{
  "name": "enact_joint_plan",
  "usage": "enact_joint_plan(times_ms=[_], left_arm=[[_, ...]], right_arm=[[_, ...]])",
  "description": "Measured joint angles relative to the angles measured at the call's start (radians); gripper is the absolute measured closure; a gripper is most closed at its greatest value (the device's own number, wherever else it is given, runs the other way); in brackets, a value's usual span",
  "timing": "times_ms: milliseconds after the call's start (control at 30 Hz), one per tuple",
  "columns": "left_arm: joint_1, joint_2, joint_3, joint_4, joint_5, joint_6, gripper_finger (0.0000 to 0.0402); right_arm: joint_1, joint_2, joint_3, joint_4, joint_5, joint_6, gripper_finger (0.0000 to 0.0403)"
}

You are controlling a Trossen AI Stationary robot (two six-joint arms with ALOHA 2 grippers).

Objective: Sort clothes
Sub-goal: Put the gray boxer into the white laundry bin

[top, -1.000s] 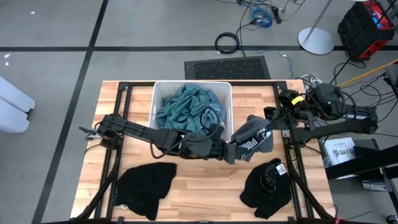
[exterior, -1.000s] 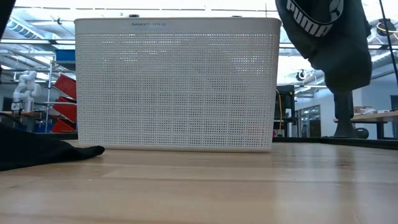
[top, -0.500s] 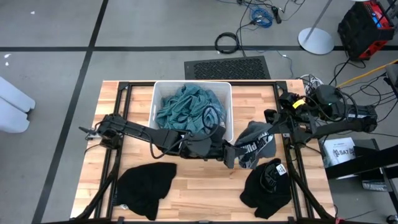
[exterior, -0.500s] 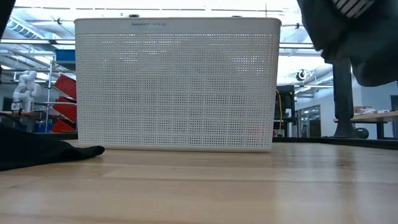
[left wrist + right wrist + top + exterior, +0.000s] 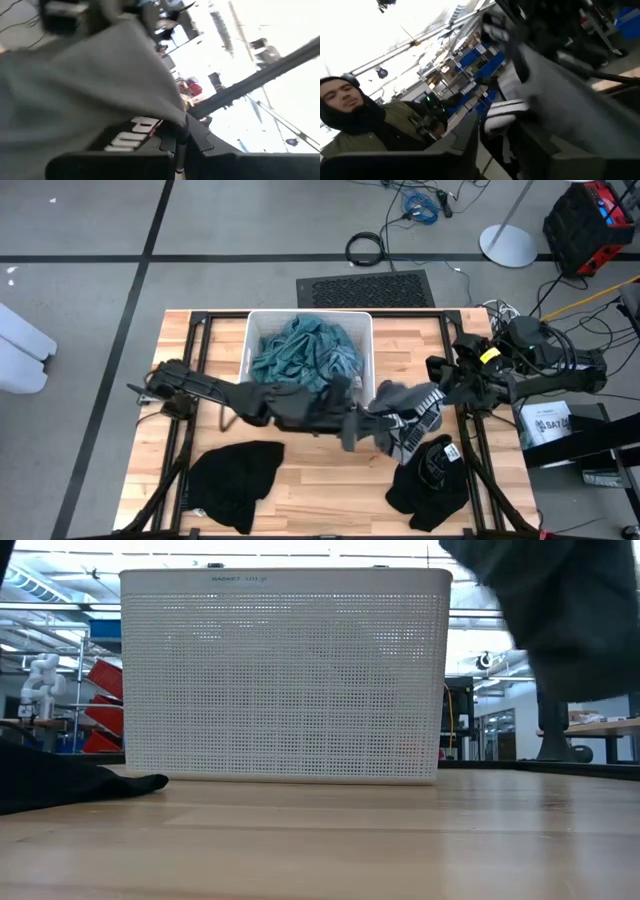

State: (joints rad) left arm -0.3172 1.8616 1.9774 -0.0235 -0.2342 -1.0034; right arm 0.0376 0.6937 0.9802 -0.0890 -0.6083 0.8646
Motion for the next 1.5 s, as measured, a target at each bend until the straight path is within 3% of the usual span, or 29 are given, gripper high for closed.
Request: enact_joint_plan(times_ms=[300,667,1000,1333,1500], left_arm=[[-0.026,-0.105,0.017,0.01,-0.056,0.102,0.0391],[-0.033,-0.142,0.09,0.016,-0.136,0.13,0.0386],[-0.037,-0.142,0.132,0.015,-0.138,0.123,0.0385],[-0.037,-0.142,0.134,0.015,-0.138,0.121,0.0384],[-0.037,-0.142,0.134,0.015,-0.138,0.128,0.0384]], right_arm=[[-0.001,0.005,0.0,-0.151,0.002,-0.117,0.0218],[0.046,0.044,0.0,-0.251,0.011,-0.301,0.0214],[0.149,0.157,0.0,-0.299,0.231,-0.549,0.0215],[0.254,0.283,0.0,-0.196,0.26,-0.534,0.0216],[0.326,0.365,0.0,-0.202,0.445,-0.518,0.0224]])
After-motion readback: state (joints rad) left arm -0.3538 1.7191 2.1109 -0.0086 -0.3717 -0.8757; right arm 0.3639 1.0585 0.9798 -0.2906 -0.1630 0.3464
